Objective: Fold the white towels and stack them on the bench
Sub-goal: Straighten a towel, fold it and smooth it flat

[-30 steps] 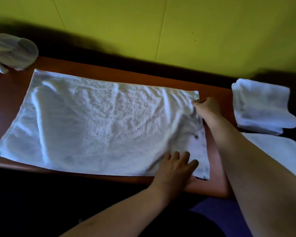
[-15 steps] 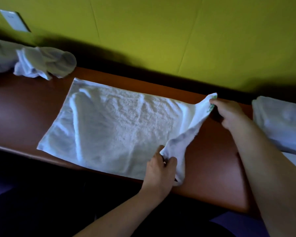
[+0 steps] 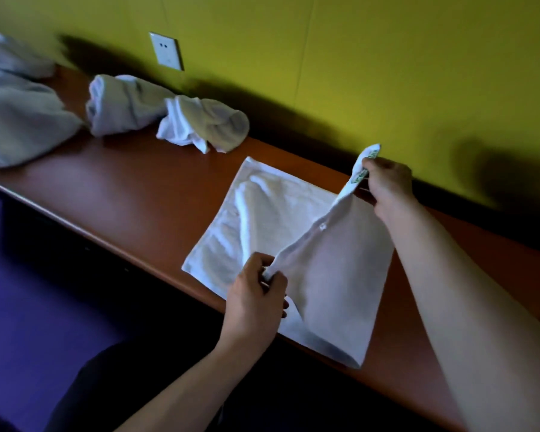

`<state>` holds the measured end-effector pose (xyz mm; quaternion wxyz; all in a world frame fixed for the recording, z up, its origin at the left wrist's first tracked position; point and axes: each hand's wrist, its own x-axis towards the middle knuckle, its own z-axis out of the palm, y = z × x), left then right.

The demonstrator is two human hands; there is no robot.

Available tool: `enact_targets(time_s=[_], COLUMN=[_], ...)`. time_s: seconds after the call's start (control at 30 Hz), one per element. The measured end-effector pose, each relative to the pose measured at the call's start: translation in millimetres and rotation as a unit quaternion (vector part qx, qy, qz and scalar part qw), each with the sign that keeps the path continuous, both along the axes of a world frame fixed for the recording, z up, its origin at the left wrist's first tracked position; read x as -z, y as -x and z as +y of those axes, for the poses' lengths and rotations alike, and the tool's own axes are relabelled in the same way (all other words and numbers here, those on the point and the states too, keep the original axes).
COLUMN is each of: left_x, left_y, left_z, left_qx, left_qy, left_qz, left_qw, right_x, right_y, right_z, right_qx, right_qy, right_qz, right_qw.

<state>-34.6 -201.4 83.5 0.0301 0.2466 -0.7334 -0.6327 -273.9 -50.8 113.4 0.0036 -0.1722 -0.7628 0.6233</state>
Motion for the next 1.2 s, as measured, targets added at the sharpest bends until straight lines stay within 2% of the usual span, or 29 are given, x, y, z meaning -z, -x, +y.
enact_targets(time_s=[0.13,0.33,0.47,0.57,0.67,0.83,0.97,1.1,1.2], left_x=[3.9,17.1,39.0,50.5,59.8,65.4,62.2,64.8,67.5], left_y=[-0.8,-2.7,-2.1,0.6,7.4,12.2,11.0,9.3,7.9], left_z=[-41.6,-92.4,-120.8,-129.5,-136.1,-131.5,-123.9,-121.6,-121.0], left_qx=[-0.003,-0.041,-0.049,-0.039,-0.030,-0.039,-0.050,-0.036,-0.028], left_qy=[0.022,0.157,0.239,0.290,0.298,0.330,0.331,0.321,0.297], left_qz=[-0.011,0.007,-0.070,-0.155,-0.208,-0.220,-0.186,-0.175,-0.158], left_qw=[1.000,0.987,0.967,0.944,0.931,0.917,0.924,0.930,0.941], right_x=[6.9,30.2,42.8,47.5,63.0,87.7,94.9,105.4,106.7], right_y=[9.3,28.1,26.5,11.0,-16.5,-103.2,-182.6,-228.2,-245.4], right_z=[-62.6,-123.1,-145.4,-156.2,-134.6,-48.1,11.1,34.3,32.8], right_qx=[-0.024,-0.083,-0.122,-0.162,-0.171,-0.140,-0.060,-0.070,-0.043], right_qy=[-0.023,-0.060,-0.079,-0.036,-0.029,-0.232,-0.285,-0.293,-0.254], right_qz=[0.031,0.051,0.035,0.024,-0.001,0.050,0.105,0.024,-0.043], right_qw=[0.999,0.993,0.989,0.986,0.985,0.961,0.951,0.953,0.965])
